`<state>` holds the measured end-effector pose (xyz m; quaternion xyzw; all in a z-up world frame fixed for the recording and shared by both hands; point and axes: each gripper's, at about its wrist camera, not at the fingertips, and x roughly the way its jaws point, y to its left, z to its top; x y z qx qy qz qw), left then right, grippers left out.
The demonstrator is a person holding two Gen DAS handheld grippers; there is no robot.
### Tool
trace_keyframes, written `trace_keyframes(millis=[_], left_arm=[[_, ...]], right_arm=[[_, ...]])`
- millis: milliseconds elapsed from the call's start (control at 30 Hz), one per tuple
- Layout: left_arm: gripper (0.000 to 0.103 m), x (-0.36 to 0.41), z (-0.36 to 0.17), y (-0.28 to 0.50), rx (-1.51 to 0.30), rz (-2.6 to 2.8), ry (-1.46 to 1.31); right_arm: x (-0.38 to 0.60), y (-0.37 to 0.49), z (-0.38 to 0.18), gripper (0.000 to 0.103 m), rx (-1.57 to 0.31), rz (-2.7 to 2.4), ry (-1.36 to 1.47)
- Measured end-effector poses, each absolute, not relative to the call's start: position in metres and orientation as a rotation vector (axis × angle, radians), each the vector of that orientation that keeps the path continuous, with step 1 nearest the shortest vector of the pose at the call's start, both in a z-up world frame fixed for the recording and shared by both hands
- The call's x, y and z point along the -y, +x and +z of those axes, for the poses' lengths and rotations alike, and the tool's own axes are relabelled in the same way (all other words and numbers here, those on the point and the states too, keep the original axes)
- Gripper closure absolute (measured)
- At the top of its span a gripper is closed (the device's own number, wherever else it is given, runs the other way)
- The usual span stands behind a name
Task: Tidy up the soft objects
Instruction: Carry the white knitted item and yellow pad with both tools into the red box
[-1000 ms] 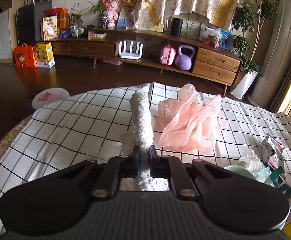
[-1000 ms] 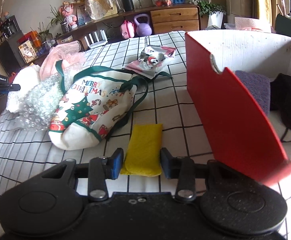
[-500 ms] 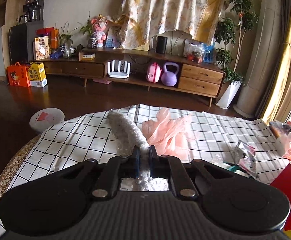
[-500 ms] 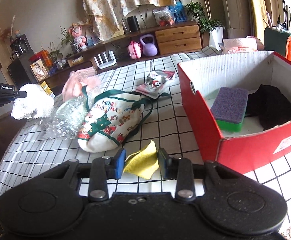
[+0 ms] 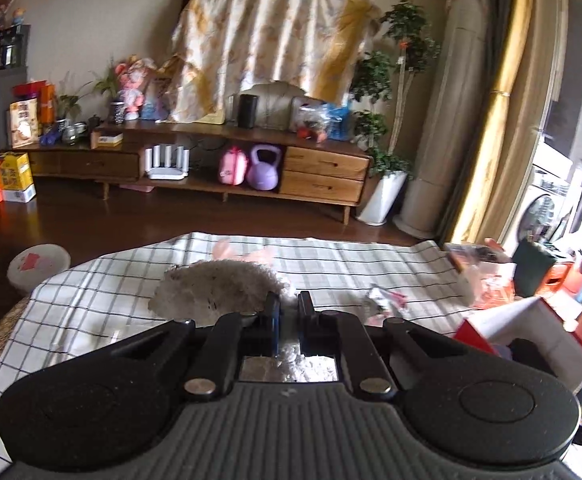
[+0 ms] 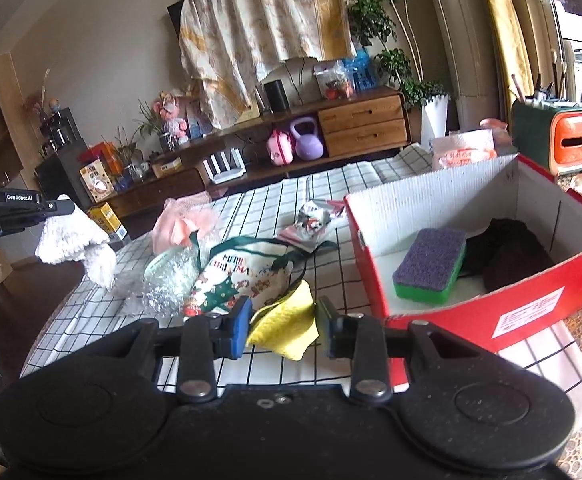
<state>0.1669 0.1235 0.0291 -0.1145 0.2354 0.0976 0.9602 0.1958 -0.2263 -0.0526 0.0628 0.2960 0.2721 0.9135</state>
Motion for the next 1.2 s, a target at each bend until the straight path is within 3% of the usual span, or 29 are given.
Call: trace_keyframes(millis=[767,1200], left_arm=[[0.094,0.05,0.057,0.225,-0.485,-0.205,-0.1],[0.094,0.159,0.027,0.279,-0.569,-0.359,0.027]], right_arm=[[0.314,0.23,-0.01,0.07,-0.464,0.397,0.19],[0.375,0.276,-0.03,0.07,-0.467,0.258,0.225]])
